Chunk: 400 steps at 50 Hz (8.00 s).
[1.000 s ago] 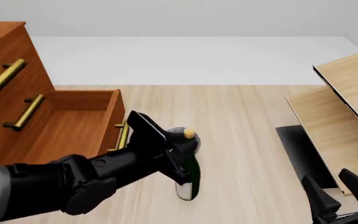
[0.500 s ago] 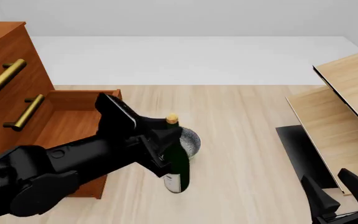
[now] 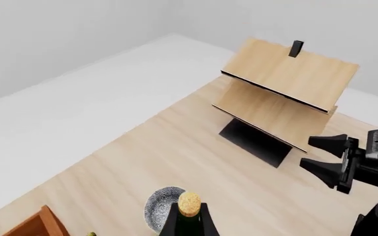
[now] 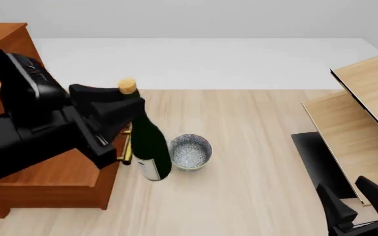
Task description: Put the wine bottle in the bottom drawer of the cabinet.
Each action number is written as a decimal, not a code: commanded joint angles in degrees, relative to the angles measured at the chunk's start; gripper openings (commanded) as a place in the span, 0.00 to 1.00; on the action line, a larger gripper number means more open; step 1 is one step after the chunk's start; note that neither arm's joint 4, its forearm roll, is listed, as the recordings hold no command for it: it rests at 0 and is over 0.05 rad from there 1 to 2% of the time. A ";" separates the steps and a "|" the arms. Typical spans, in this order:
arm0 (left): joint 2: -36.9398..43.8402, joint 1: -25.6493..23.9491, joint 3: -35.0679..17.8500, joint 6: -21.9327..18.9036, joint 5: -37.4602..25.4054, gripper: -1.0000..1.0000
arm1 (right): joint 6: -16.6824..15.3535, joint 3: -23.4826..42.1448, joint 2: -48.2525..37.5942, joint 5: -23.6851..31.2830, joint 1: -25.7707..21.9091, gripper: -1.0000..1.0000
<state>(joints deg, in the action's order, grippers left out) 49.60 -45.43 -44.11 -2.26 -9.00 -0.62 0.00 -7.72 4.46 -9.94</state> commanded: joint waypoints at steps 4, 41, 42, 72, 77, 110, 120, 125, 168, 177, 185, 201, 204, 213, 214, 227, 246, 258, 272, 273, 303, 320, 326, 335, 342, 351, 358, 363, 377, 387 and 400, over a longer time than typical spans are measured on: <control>-8.15 6.74 -5.71 -2.41 -9.37 0.00 | 0.20 0.00 -0.89 -0.96 -0.12 1.00; -4.41 19.24 -20.92 -8.54 -27.71 0.00 | 1.02 0.00 -1.70 -1.29 -0.73 1.00; -4.32 19.54 -21.27 -8.57 -27.98 0.00 | 1.01 0.00 -1.74 -1.33 -0.70 1.00; 4.10 27.81 -22.40 -6.94 -33.31 0.00 | 1.32 0.00 -1.74 -1.17 -0.99 1.00; 5.11 29.24 -21.47 -6.71 -32.58 0.00 | 1.29 0.00 -1.80 -1.23 -0.96 1.00; 8.18 32.78 -17.79 -3.30 -27.95 0.00 | 1.39 0.00 -2.13 -1.23 -1.23 1.00; 10.12 34.56 -16.67 -0.84 -26.28 0.00 | 1.33 0.00 -2.72 -1.53 -1.19 1.00; 9.78 34.81 -15.17 -1.74 -25.40 0.00 | 1.32 0.00 -2.79 -1.38 -1.37 1.00; 11.46 35.20 -8.67 3.01 -20.63 0.00 | 1.24 0.00 -3.60 -1.94 -1.26 1.00; 11.75 34.99 -7.44 3.52 -19.69 0.00 | 1.24 0.00 -3.43 -1.75 -1.29 1.00; 11.72 34.96 -5.99 3.37 -18.71 0.00 | 1.20 0.00 -3.43 -1.64 -1.32 1.00; 12.18 34.96 -4.53 3.94 -17.68 0.00 | 1.20 0.00 -3.33 -1.47 -1.48 1.00; 12.46 35.10 -4.09 3.73 -17.47 0.00 | 1.16 0.00 -3.05 -1.13 -1.44 1.00; 13.09 35.12 -2.73 3.75 -16.28 0.00 | 1.22 0.00 -2.88 -0.95 -1.45 1.00; 13.17 35.05 -2.75 4.04 -16.22 0.00 | 1.20 0.00 -3.01 -1.07 -1.44 1.00; 14.82 35.10 -1.35 4.41 -14.14 0.00 | 1.26 0.00 -3.22 -1.09 -1.59 1.00; 17.81 35.67 -0.17 4.78 -11.08 0.00 | 1.48 0.00 -5.01 -2.68 -1.78 1.00; 20.07 35.85 0.54 5.23 -8.79 0.00 | 1.41 0.00 -5.03 -2.60 -1.82 1.00; 23.13 36.16 2.06 5.56 -5.06 0.00 | 1.40 0.00 -4.69 -2.24 -1.80 1.00; 23.31 36.11 2.21 5.74 -4.83 0.00 | 1.41 0.00 -4.57 -2.13 -1.83 1.00; 30.76 39.39 1.50 4.19 0.22 0.00 | 1.33 0.00 -4.17 -1.49 -1.79 1.00; 33.57 40.78 0.77 2.60 1.52 0.00 | 1.38 0.00 -5.74 -2.89 -1.89 1.00; 35.02 40.96 0.18 2.32 2.04 0.00 | 1.30 0.00 -5.57 -2.69 -1.66 1.00; 36.85 41.50 -1.95 1.10 1.84 0.00 | 1.28 0.00 -4.90 -1.92 -1.64 1.00; 38.31 41.57 -3.07 0.84 1.91 0.00 | 1.21 0.00 -4.44 -1.38 -1.72 1.00; 39.92 41.61 -4.15 0.37 2.26 0.00 | 1.16 0.00 -4.74 -1.57 -1.60 1.00; 41.30 41.81 -4.20 0.24 3.19 0.00 | 1.06 0.00 -4.38 -1.15 -1.72 1.00; 42.28 41.68 -4.57 0.36 3.63 0.00 | 1.01 0.00 -4.93 -1.64 -1.71 1.00; 44.74 42.28 -5.04 0.11 5.04 0.00 | 1.01 0.00 -4.67 -1.10 -1.60 1.00; 46.22 42.66 -6.25 -0.29 5.08 0.00 | 0.95 0.00 -5.71 -1.86 -1.63 1.00; 47.75 42.47 -6.85 -0.56 5.73 0.00 | 1.07 0.00 -4.94 -1.15 -1.28 1.00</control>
<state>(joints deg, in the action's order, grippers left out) 94.54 -2.61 -53.73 -2.32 -2.81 0.42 0.00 -13.14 2.82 -11.42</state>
